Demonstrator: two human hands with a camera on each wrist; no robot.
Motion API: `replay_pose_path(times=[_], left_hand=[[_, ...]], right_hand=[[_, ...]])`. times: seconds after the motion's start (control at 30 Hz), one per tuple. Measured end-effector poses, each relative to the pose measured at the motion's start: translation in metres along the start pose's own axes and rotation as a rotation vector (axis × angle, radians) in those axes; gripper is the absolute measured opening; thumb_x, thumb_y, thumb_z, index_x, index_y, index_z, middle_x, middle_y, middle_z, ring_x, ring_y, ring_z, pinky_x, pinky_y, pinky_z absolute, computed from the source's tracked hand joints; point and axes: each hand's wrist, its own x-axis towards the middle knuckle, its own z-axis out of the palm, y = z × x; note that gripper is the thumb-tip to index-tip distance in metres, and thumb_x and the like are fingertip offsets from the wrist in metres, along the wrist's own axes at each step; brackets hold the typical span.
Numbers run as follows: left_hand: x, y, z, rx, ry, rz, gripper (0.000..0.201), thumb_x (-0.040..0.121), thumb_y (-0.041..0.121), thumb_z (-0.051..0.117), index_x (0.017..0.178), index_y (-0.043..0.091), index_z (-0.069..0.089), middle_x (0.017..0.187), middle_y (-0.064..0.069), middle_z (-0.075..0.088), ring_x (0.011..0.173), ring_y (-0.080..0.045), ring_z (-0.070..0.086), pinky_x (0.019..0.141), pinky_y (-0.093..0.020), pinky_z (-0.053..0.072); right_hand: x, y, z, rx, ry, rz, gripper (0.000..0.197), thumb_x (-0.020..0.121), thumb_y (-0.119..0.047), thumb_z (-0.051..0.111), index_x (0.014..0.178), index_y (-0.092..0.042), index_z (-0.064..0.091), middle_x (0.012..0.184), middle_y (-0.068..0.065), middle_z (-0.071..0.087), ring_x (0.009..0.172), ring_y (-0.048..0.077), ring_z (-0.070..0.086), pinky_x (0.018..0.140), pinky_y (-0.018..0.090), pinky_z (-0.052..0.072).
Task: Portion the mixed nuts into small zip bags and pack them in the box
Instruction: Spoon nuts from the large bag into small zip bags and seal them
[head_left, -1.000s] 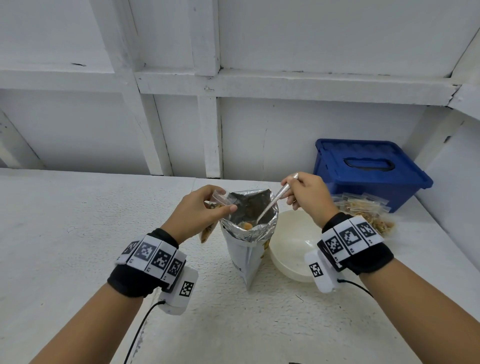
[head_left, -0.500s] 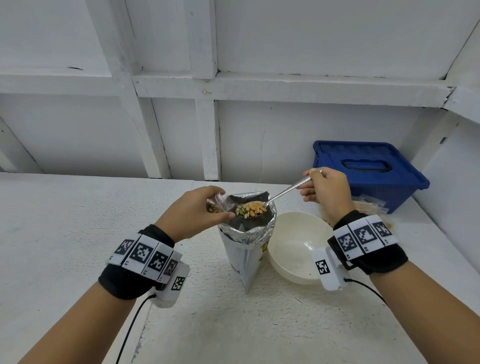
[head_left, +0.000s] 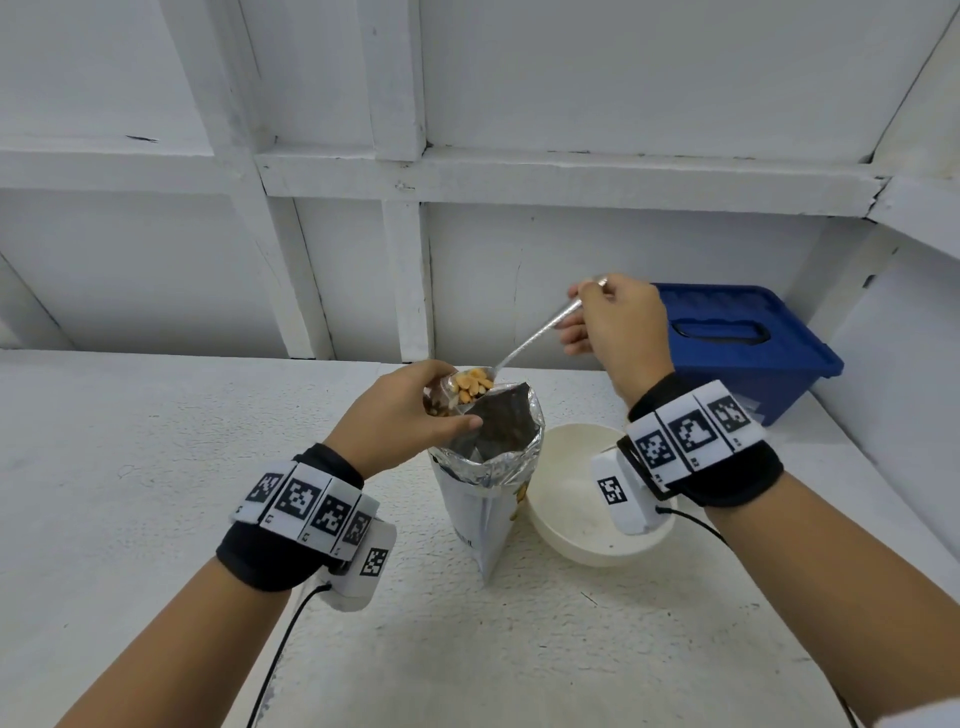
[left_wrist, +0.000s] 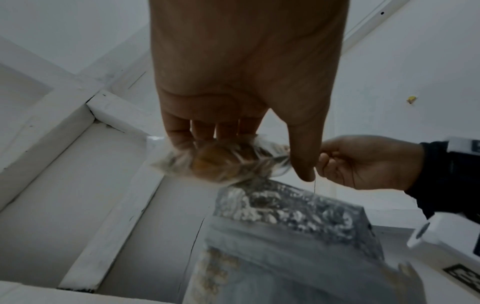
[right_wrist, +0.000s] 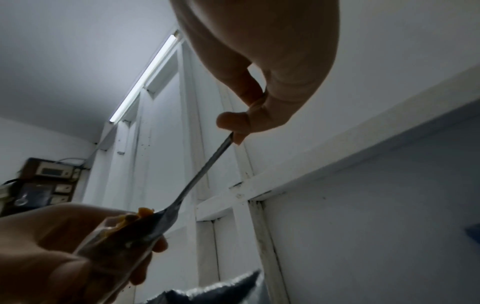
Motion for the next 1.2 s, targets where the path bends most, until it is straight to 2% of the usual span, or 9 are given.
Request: replay_pose_path(times=[0.13, 0.27, 0.37, 0.53, 0.7, 0.8, 0.9, 1.07, 1.2], left_hand=[[-0.002, -0.004, 0.002, -0.143, 0.067, -0.067, 0.051, 0.076, 0.039, 0.071, 0.118, 0.016, 0.053, 0.089, 0.013, 0.056, 0.075, -0.002, 0.056, 0.058, -0.018, 0.050], [-0.003, -0.008, 0.005, -0.242, 0.120, -0.098, 0.038, 0.079, 0.032, 0.070, 0.110, 0.017, 0.053, 0.085, 0.013, 0.056, 0.074, 0.004, 0.051, 0.059, -0.002, 0.040], [-0.005, -0.013, 0.006, -0.274, 0.130, -0.110, 0.037, 0.079, 0.034, 0.070, 0.108, 0.017, 0.054, 0.086, 0.012, 0.059, 0.075, 0.001, 0.054, 0.060, -0.005, 0.041], [-0.006, -0.016, 0.008, -0.293, 0.142, -0.120, 0.041, 0.079, 0.034, 0.070, 0.113, 0.019, 0.054, 0.089, 0.012, 0.059, 0.079, 0.001, 0.055, 0.063, -0.007, 0.039], [-0.007, -0.023, 0.007, -0.306, 0.152, -0.131, 0.044, 0.079, 0.036, 0.070, 0.117, 0.019, 0.056, 0.099, 0.004, 0.061, 0.087, -0.004, 0.056, 0.071, -0.014, 0.043], [-0.007, -0.028, 0.003, -0.304, 0.190, -0.133, 0.040, 0.080, 0.036, 0.068, 0.114, 0.019, 0.058, 0.094, 0.010, 0.060, 0.088, -0.003, 0.056, 0.072, -0.014, 0.043], [-0.004, -0.027, -0.003, -0.292, 0.251, -0.106, 0.035, 0.081, 0.035, 0.066, 0.111, 0.018, 0.060, 0.091, 0.014, 0.059, 0.085, 0.002, 0.055, 0.068, -0.010, 0.040], [0.000, -0.015, -0.008, -0.313, 0.344, -0.035, 0.026, 0.083, 0.034, 0.065, 0.106, 0.022, 0.063, 0.091, 0.015, 0.063, 0.087, 0.001, 0.059, 0.071, -0.011, 0.045], [0.002, -0.003, -0.006, -0.384, 0.385, -0.011, 0.021, 0.081, 0.031, 0.068, 0.100, 0.023, 0.065, 0.085, 0.022, 0.062, 0.076, 0.009, 0.061, 0.067, -0.009, 0.050]], right_hand=[[-0.008, -0.020, 0.015, -0.107, -0.016, -0.226, 0.016, 0.097, -0.015, 0.043, 0.091, -0.009, 0.056, 0.064, 0.001, 0.058, 0.045, 0.002, 0.056, 0.047, 0.018, 0.050], [-0.013, -0.030, 0.021, -0.211, 0.064, -0.518, 0.020, 0.097, -0.015, 0.044, 0.090, -0.003, 0.059, 0.064, 0.008, 0.062, 0.053, 0.018, 0.063, 0.051, 0.033, 0.054], [-0.014, -0.031, 0.018, -0.212, 0.115, -0.615, 0.024, 0.095, -0.017, 0.044, 0.089, 0.000, 0.060, 0.062, 0.012, 0.062, 0.052, 0.023, 0.062, 0.049, 0.039, 0.052], [-0.012, -0.026, 0.010, -0.134, 0.129, -0.525, 0.015, 0.096, -0.015, 0.045, 0.086, -0.013, 0.056, 0.060, -0.009, 0.055, 0.050, 0.004, 0.059, 0.048, 0.021, 0.052], [-0.012, -0.011, -0.008, -0.114, 0.164, -0.418, 0.015, 0.097, -0.018, 0.045, 0.090, -0.012, 0.057, 0.066, -0.003, 0.059, 0.050, 0.001, 0.060, 0.047, 0.019, 0.051], [-0.017, 0.007, -0.017, -0.182, 0.177, -0.372, 0.016, 0.097, -0.017, 0.044, 0.092, -0.011, 0.058, 0.066, -0.001, 0.059, 0.053, 0.005, 0.061, 0.049, 0.021, 0.052], [-0.030, 0.028, -0.013, -0.304, 0.029, -0.318, 0.010, 0.097, -0.015, 0.043, 0.094, -0.013, 0.053, 0.068, 0.001, 0.058, 0.063, 0.021, 0.063, 0.055, 0.030, 0.054], [-0.049, 0.052, 0.007, -0.395, -0.314, -0.227, 0.003, 0.094, -0.016, 0.050, 0.093, -0.019, 0.052, 0.076, 0.003, 0.065, 0.069, 0.016, 0.063, 0.062, 0.027, 0.054], [-0.048, 0.054, 0.017, -0.530, -0.353, -0.333, 0.010, 0.090, -0.025, 0.057, 0.089, -0.016, 0.063, 0.083, -0.006, 0.063, 0.083, 0.014, 0.055, 0.078, 0.036, 0.047]])
